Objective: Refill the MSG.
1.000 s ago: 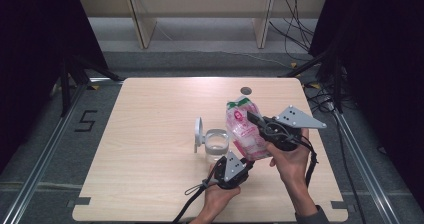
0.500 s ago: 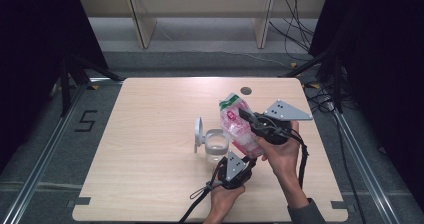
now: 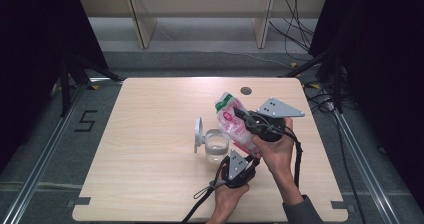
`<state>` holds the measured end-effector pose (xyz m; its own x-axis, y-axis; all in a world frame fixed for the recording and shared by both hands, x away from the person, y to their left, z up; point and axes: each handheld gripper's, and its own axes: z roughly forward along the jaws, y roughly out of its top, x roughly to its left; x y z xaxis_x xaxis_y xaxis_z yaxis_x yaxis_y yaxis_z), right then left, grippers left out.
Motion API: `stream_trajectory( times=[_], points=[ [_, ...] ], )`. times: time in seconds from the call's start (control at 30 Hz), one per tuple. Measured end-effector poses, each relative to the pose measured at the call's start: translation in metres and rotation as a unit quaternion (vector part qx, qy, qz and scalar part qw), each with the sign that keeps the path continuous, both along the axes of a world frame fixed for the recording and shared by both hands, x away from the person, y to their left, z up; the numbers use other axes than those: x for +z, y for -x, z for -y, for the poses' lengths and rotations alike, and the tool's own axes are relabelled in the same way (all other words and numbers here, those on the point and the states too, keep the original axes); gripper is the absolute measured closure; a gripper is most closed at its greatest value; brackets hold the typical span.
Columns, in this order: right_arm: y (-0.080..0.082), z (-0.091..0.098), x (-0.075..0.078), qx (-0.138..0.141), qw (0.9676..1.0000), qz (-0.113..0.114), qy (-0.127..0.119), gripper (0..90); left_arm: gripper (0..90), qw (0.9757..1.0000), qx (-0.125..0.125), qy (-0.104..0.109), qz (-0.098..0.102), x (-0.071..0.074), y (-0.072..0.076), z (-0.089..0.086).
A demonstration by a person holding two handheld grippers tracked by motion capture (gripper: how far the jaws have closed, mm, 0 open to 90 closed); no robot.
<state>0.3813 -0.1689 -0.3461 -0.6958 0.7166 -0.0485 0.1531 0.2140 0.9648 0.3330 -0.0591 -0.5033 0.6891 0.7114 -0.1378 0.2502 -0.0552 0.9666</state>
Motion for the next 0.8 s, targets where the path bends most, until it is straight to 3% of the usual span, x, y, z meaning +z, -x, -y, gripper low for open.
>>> stream_trajectory(
  times=[0.07, 0.2, 0.5, 0.53, 0.57, 0.73, 0.8],
  points=[
    [-0.001, -0.001, 0.000, 0.001, 0.9999, 0.003, 0.012, 90.0, 77.9, 1.0000, 0.001, 0.002, 0.000, 0.000, 0.000, 0.000],
    [-0.003, -0.004, -0.001, 0.006, 0.9999, -0.006, 0.010, 90.0, 77.9, 1.0000, 0.002, 0.003, 0.002, 0.000, 0.000, 0.002],
    [-0.006, -0.007, -0.003, 0.009, 0.9998, -0.002, 0.017, 90.0, 77.9, 0.9999, -0.005, 0.013, 0.001, -0.001, -0.003, 0.004],
    [-0.006, -0.008, -0.003, 0.006, 0.9999, -0.010, 0.013, 90.0, 77.9, 0.9999, -0.006, 0.012, 0.001, -0.001, -0.003, 0.004],
    [-0.007, -0.008, -0.003, 0.009, 0.9998, -0.001, 0.020, 90.0, 77.8, 0.9999, -0.006, 0.011, 0.000, -0.001, -0.002, 0.004],
    [-0.007, -0.010, -0.004, 0.004, 0.9997, -0.002, 0.025, 90.0, 77.8, 0.9999, -0.007, 0.012, 0.001, -0.001, -0.002, 0.005],
    [-0.006, -0.012, -0.005, 0.008, 0.9997, -0.010, 0.021, 90.0, 77.9, 0.9999, -0.007, 0.013, 0.001, -0.001, -0.001, 0.005]
  ],
)
